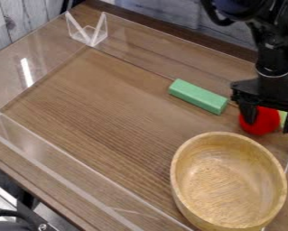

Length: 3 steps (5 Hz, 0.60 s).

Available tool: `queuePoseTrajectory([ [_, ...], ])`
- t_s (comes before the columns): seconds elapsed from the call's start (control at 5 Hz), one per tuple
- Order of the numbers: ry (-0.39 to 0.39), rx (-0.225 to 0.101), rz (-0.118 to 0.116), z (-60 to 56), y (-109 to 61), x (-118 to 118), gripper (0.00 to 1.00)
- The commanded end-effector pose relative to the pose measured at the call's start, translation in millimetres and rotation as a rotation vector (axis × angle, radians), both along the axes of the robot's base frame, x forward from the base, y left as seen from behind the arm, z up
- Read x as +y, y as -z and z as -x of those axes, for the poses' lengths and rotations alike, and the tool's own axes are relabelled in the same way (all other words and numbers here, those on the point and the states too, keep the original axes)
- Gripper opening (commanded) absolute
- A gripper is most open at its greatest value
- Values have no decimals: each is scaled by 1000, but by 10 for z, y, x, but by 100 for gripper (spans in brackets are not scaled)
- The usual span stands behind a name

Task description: Move the red fruit to the left

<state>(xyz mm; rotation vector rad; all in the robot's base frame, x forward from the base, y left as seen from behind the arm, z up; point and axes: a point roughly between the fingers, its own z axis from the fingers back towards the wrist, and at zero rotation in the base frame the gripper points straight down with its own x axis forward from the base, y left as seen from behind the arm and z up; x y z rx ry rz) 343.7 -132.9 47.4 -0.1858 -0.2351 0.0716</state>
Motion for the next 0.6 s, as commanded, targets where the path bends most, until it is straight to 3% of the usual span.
queuePoseTrajectory([
  [0.0, 62, -60, 13, -184, -118, -20, 100],
  [0.4, -63, -76, 2, -268, -224, 185, 100],
])
